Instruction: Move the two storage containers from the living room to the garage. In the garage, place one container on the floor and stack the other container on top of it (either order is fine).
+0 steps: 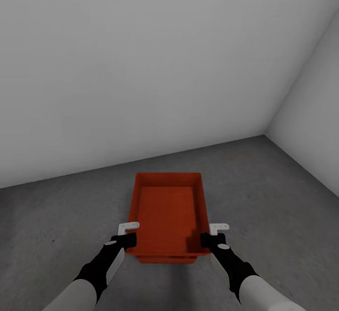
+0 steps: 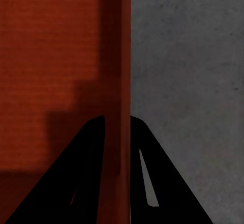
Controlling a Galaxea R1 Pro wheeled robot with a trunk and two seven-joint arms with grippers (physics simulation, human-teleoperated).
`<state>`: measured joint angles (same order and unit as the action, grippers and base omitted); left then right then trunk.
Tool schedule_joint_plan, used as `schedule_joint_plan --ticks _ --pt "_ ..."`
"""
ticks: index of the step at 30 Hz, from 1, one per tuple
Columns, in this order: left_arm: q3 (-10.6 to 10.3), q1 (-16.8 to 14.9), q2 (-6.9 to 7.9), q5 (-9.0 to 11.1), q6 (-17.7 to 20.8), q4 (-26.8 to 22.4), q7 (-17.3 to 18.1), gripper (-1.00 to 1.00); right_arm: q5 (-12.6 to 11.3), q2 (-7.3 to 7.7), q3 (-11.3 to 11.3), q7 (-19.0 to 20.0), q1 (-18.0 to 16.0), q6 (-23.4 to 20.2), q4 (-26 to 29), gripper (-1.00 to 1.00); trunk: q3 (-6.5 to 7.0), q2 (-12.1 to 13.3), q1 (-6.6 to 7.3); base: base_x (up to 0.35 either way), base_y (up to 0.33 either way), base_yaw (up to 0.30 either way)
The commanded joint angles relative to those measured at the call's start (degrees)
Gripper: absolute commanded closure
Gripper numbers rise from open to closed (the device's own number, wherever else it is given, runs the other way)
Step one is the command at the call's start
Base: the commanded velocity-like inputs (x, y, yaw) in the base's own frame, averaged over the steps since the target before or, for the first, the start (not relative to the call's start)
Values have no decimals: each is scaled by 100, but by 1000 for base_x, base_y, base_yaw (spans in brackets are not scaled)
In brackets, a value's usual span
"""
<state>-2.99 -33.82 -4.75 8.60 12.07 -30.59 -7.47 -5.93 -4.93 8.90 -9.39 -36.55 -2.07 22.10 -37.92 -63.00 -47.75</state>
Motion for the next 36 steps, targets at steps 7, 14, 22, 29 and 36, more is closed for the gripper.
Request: schedule_joint_plan --ticks 7,14,22,29,36 --pt "211 -2 168 -87 36 -32 -194 100 -58 9 -55 -107 -3 -21 -4 100 -4 -3 0 0 0 0" --pt "214 -2 170 -87 32 -33 -194 100 -58 9 -55 -100 -4 -21 -4 100 -94 -204 -110 0 0 0" --pt "219 -2 174 -87 32 -34 -194 100 -58 9 -55 -99 -2 -26 -4 100 -238 -525 -286 0 0 0" --pt "219 -2 176 -87 28 -33 -194 100 -58 9 -55 -98 -4 -30 -4 100 -363 -805 -439 0 0 0" --pt "219 -2 176 -74 -248 -17 -194 100 -57 9 -55 -99 -2 -30 -4 100 -489 -1086 -593 0 0 0"
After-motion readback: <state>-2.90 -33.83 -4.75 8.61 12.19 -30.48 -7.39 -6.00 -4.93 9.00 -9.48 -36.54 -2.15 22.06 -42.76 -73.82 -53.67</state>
